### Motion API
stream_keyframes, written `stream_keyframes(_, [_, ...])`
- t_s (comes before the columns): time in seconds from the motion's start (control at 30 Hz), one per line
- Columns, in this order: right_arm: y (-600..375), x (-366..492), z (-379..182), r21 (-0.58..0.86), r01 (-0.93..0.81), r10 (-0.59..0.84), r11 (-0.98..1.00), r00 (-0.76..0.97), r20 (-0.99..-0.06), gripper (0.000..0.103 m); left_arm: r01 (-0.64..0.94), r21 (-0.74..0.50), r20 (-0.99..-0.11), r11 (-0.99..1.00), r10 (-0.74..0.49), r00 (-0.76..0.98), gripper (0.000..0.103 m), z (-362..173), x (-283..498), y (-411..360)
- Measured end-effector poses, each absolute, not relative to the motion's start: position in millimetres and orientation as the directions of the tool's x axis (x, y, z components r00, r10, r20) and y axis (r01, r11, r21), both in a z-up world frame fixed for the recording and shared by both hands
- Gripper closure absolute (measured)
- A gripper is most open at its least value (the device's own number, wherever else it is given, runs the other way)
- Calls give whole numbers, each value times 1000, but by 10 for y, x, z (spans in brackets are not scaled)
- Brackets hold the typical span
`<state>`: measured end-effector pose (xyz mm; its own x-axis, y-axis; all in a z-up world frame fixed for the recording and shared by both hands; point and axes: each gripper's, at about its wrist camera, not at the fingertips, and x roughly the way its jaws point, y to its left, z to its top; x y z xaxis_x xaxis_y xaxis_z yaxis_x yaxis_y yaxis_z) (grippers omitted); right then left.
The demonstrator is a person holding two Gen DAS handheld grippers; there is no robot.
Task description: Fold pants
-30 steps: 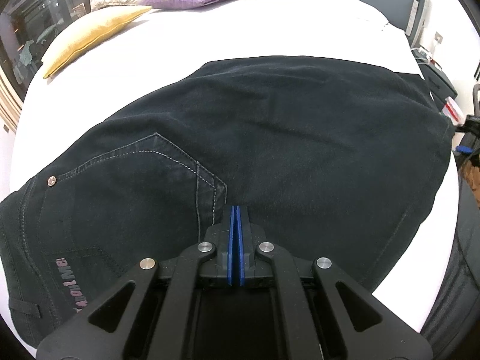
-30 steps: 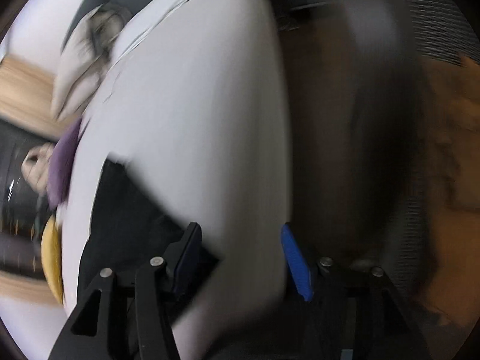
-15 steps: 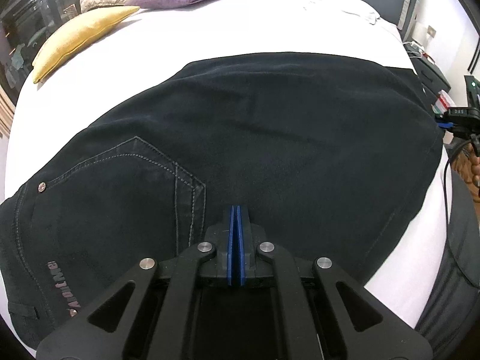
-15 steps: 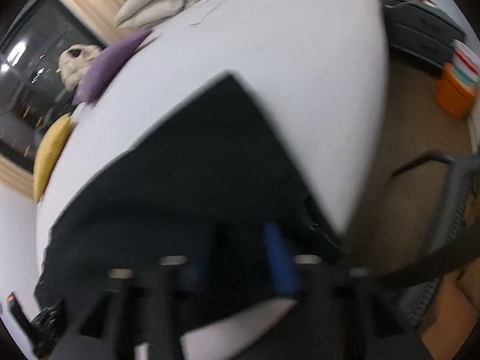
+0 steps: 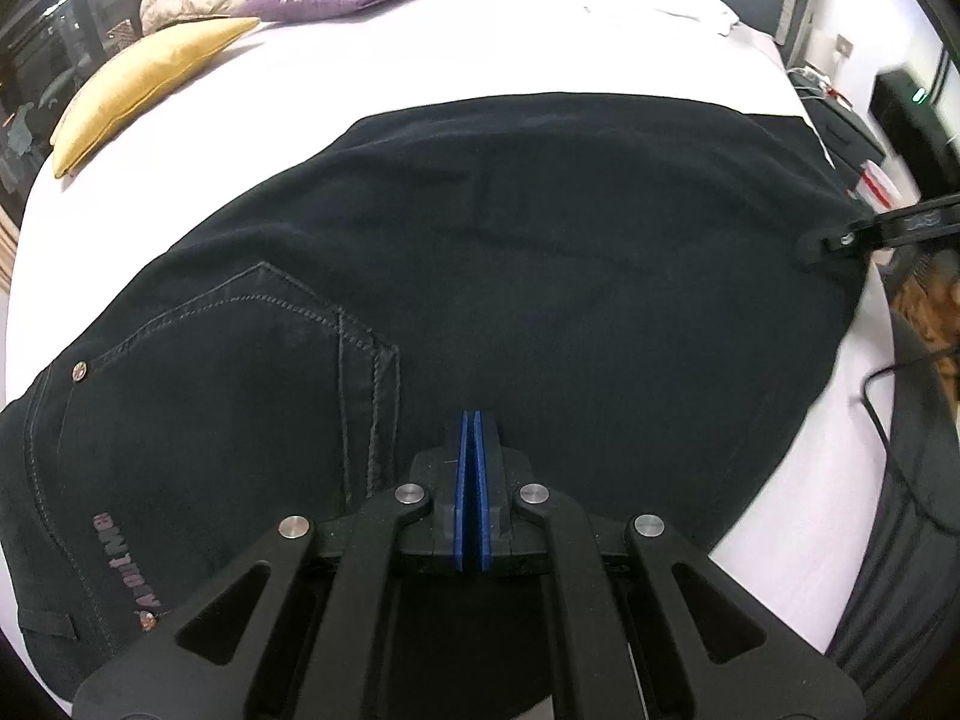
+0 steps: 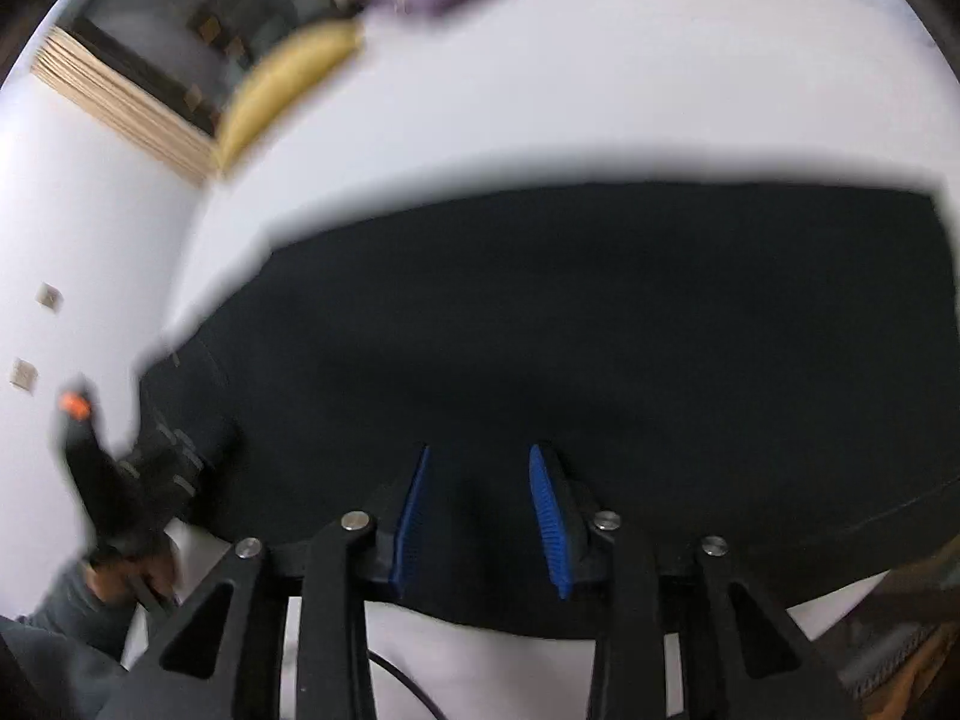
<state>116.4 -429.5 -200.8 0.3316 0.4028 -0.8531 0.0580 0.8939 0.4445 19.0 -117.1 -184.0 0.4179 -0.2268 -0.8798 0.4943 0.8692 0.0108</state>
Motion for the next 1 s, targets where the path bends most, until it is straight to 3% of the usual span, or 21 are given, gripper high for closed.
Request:
stream_keyframes(0.03, [-4420,1120,-2026,474,86,417,876,356,-836,95,497,13,-881,868,-225,416,101,-1836,183,-1120])
stream_keyframes(0.07, [-4561,1095,-2036,468,134,398,873,360,-844,103,499,10,-883,867,-227,412,101,-1832,174,-1056])
stream_keyframes(0.17, [-4897,973,-1920,300,257,198,919,358,-913,103,497,-10,-881,868,-242,405,101,-1780,136,-905])
stream_keyframes(0.23, [-4957,1005,-1680,112,333,-14,936,355,-935,85,486,-1,-874,874,-238,425,101,-1693,119,-821])
stream_keyframes(0.3, [-4813,1148,-1464,196,287,56,938,432,-900,84,449,20,-848,893,-223,480,101,-1569,123,-713])
stream_keyframes(0.37, [-4228,1476,-1299,326,101,239,940,486,-840,72,403,5,-826,915,-223,518,101,-1463,212,-586])
stream_keyframes(0.4, [-3788,1688,-1270,380,-30,349,925,467,-812,59,375,4,-815,927,-214,539,101,-1422,249,-504])
stream_keyframes(0.53, [-2407,2360,-1420,499,-346,599,795,315,-736,57,272,-5,-815,962,-162,556,101,-1481,518,-162])
stream_keyframes(0.63, [-1863,2729,-1769,560,-374,649,739,169,-742,57,222,-30,-844,975,-144,516,101,-1665,579,79])
stream_keyframes(0.67, [-1706,2896,-1923,519,-378,605,767,158,-780,57,215,-50,-843,975,-156,514,101,-1700,565,151])
stream_keyframes(0.7, [-1639,2969,-2041,492,-372,574,787,150,-805,66,212,-62,-842,975,-165,513,101,-1727,549,208])
stream_keyframes(0.73, [-1683,3110,-2124,511,-350,587,785,157,-794,85,214,-75,-840,974,-177,513,101,-1747,526,261])
stream_keyframes(0.8, [-1900,3321,-2139,508,-283,573,813,239,-784,103,205,-147,-824,968,-235,517,101,-1766,504,399])
stream_keyframes(0.9, [-2400,3475,-2091,540,-110,543,834,332,-771,103,187,-192,-811,963,-263,522,101,-1740,524,516])
stream_keyframes(0.93, [-2480,3359,-1967,458,-97,457,884,383,-803,91,176,-175,-812,969,-243,531,101,-1696,517,510])
stream_keyframes(1.0, [-2437,3208,-1805,482,-150,499,863,393,-772,85,167,-167,-773,972,-234,590,101,-1507,477,513])
